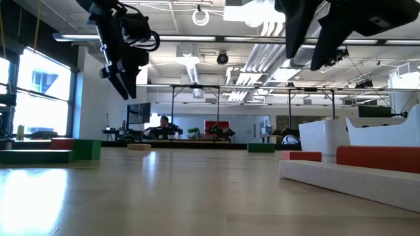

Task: Sort & place blocks by color
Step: Put the brown block into the top white bin

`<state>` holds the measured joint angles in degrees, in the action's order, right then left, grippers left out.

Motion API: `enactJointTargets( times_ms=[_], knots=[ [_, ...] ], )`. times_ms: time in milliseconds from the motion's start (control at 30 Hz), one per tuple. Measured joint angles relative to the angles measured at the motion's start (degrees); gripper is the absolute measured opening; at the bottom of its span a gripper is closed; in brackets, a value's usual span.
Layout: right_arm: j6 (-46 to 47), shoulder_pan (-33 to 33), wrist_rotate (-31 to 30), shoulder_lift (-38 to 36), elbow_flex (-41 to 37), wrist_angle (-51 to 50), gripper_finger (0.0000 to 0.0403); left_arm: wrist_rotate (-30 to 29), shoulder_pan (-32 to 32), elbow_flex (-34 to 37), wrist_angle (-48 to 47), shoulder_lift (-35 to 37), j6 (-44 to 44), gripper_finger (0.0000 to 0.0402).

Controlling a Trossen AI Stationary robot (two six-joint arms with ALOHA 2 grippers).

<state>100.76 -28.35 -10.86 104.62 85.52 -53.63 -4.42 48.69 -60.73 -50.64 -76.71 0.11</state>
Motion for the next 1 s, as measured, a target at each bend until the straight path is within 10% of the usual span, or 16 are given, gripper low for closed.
enactJointTargets(
  times_ms=[500,1000],
  knots=[
    [-3.2,-3.8,-1.6,4.2,0.0,4.5,0.0128,-0.5,0.0,0.0,-0.6,0.0,-3.0,0.0239],
    [-1.8,-3.7,4.0,8.6,-0.1,9.4,0.022,-0.7,-0.1,0.0,-0.6,0.0,-3.2,0.0239]
  ],
)
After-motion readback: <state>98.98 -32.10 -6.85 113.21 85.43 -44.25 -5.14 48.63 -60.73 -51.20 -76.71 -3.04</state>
